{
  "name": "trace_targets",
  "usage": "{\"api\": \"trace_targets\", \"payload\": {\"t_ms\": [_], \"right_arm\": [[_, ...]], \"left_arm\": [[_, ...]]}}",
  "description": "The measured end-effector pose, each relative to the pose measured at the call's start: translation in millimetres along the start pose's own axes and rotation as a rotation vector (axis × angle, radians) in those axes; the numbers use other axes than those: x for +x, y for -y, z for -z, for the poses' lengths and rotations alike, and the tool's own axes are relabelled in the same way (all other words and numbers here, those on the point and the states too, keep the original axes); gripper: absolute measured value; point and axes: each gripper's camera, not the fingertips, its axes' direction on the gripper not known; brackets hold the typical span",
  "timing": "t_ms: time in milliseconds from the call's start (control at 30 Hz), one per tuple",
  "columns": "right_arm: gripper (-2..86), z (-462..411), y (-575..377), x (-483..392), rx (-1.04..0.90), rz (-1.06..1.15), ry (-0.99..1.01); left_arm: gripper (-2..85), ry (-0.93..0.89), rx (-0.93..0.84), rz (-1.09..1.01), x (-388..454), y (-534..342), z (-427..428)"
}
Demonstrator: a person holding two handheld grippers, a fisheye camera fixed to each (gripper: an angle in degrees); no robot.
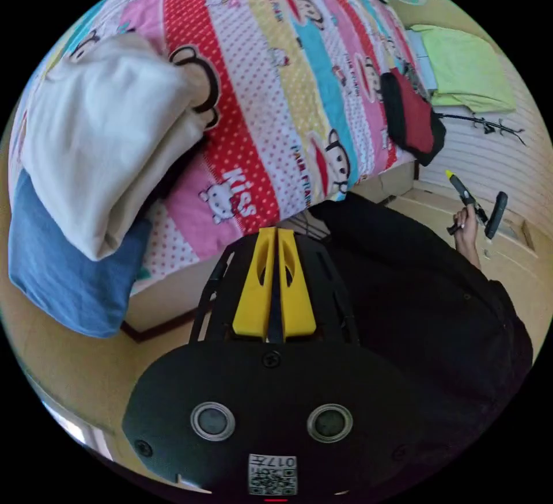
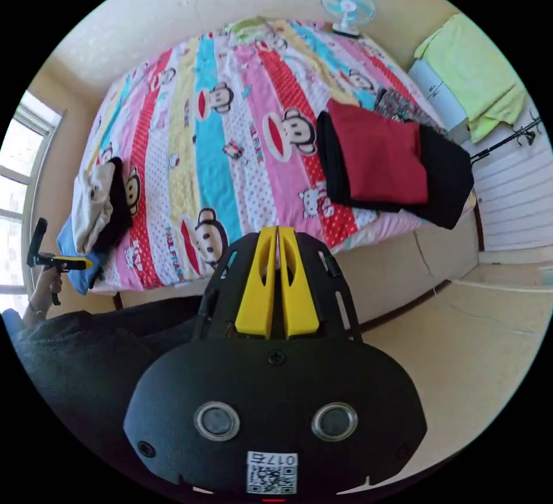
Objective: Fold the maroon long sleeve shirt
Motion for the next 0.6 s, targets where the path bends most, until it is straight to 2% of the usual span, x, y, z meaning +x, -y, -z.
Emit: {"api": "trace_targets", "payload": {"t_ms": [67, 133, 200, 267, 433, 500, 600], "right_arm": [[0.3, 12, -13, 38, 0.098, -0.1, 0.04], [0.3, 5, -24, 92, 0.078, -0.172, 0.127], [0.3, -1, -29, 129, 0.049, -0.21, 0.133], [0.4, 9, -37, 160, 0.098, -0.203, 0.094], [1.0, 49, -62, 223, 0.397, -0.084, -0.299], [1.5, 36, -68, 255, 0.454, -0.123, -0.328], [3.2, -5, -49, 321, 0.158, -0.127, -0.072]], "left_arm": [[-1.0, -0.07, 0.094, -0.023, 42, -3, -13], [-1.0, -0.067, 0.176, -0.036, 83, -7, -26], [-1.0, 0.019, 0.247, -0.061, 139, -8, -45], [-1.0, 0.095, 0.246, -0.094, 180, -1, -59], [-1.0, 0.204, 0.238, -0.226, 292, 41, -95], [-0.9, 0.209, 0.244, -0.254, 346, 71, -114], [-0.5, 0.108, 0.313, -0.309, 410, 104, -131]]}}
